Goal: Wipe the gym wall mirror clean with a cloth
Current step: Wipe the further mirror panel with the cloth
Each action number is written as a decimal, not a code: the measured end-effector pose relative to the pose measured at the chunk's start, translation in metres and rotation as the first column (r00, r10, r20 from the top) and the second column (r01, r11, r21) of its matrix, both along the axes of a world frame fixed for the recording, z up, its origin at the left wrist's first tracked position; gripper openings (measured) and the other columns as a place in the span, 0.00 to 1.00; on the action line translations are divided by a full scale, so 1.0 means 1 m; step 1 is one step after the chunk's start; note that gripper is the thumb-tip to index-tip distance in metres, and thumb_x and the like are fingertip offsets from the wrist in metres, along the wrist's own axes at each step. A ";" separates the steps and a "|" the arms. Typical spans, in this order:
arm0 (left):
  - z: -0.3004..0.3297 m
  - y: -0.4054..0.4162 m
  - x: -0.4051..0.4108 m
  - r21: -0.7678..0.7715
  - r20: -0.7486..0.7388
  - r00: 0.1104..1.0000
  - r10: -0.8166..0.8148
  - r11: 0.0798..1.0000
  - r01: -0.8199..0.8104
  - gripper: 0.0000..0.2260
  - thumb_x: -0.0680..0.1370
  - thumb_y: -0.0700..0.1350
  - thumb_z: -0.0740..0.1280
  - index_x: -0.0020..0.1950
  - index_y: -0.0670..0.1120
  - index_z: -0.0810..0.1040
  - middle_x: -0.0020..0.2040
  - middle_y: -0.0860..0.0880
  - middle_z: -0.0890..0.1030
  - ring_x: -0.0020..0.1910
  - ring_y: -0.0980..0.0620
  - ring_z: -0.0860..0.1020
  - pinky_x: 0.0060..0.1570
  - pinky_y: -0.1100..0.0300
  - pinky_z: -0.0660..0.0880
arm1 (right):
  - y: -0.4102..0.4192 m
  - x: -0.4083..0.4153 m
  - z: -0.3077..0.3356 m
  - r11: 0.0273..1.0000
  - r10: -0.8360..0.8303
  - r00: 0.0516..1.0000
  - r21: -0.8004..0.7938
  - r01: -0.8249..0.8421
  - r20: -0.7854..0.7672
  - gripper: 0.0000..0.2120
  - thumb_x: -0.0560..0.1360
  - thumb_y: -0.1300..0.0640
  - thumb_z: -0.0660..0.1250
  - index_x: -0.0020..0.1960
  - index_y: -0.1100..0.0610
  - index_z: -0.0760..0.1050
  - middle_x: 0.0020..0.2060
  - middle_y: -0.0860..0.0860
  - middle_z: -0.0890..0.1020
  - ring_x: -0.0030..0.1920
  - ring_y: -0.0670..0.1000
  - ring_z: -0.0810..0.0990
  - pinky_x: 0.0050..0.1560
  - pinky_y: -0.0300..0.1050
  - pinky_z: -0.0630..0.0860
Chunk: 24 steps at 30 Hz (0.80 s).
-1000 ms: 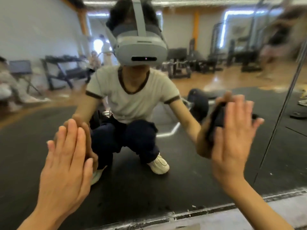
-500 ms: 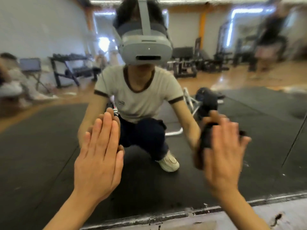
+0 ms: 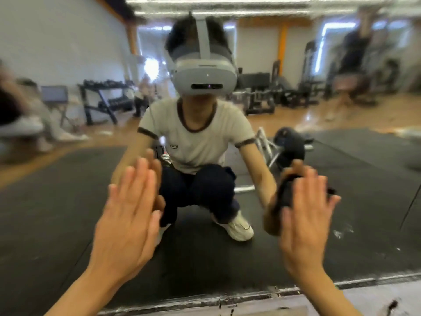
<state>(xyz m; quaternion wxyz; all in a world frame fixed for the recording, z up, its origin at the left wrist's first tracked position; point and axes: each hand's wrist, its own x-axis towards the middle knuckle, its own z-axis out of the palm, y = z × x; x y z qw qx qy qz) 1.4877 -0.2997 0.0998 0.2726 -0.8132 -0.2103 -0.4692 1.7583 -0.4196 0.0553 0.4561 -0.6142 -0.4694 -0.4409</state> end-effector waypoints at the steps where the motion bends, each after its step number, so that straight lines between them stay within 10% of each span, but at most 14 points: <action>1: 0.001 0.006 -0.013 -0.022 0.034 0.999 0.032 0.999 -0.031 0.27 0.86 0.51 0.44 0.83 0.42 0.45 0.83 0.48 0.41 0.82 0.48 0.42 0.79 0.54 0.39 | -0.004 0.004 0.003 0.999 -0.001 0.994 0.032 0.005 -0.110 0.25 0.87 0.52 0.45 0.81 0.59 0.50 0.81 0.46 0.43 0.81 0.49 0.43 0.79 0.54 0.38; 4: -0.001 0.021 -0.035 -0.098 0.048 0.995 0.091 0.991 -0.085 0.27 0.86 0.53 0.43 0.83 0.42 0.44 0.83 0.47 0.40 0.82 0.47 0.41 0.79 0.53 0.38 | 0.020 -0.039 0.031 0.997 0.015 0.992 0.077 -0.005 -0.125 0.24 0.86 0.52 0.44 0.79 0.62 0.52 0.81 0.46 0.42 0.81 0.49 0.41 0.79 0.55 0.37; 12: -0.002 0.025 -0.034 -0.027 0.074 0.996 0.052 0.998 -0.050 0.27 0.87 0.52 0.43 0.83 0.43 0.42 0.83 0.48 0.39 0.82 0.49 0.41 0.80 0.54 0.39 | 0.046 -0.093 0.052 0.982 0.074 0.851 -0.189 0.030 0.519 0.28 0.83 0.60 0.52 0.82 0.58 0.51 0.80 0.53 0.54 0.81 0.50 0.46 0.79 0.52 0.39; 18: -0.005 0.027 -0.030 -0.026 0.089 0.993 0.081 0.997 -0.079 0.27 0.86 0.51 0.43 0.83 0.41 0.43 0.83 0.47 0.40 0.82 0.48 0.42 0.80 0.53 0.40 | 0.034 -0.063 0.093 0.994 0.068 0.997 0.080 -0.071 0.048 0.24 0.84 0.59 0.51 0.79 0.63 0.54 0.78 0.58 0.57 0.80 0.50 0.44 0.79 0.55 0.38; 24: -0.004 0.026 -0.033 -0.029 0.086 0.995 0.045 0.999 -0.042 0.27 0.86 0.52 0.43 0.83 0.44 0.42 0.83 0.49 0.40 0.82 0.50 0.42 0.80 0.55 0.40 | 0.043 -0.092 -0.007 0.956 0.109 0.779 -0.280 0.088 0.617 0.27 0.83 0.61 0.46 0.82 0.58 0.52 0.82 0.51 0.50 0.81 0.51 0.49 0.80 0.53 0.41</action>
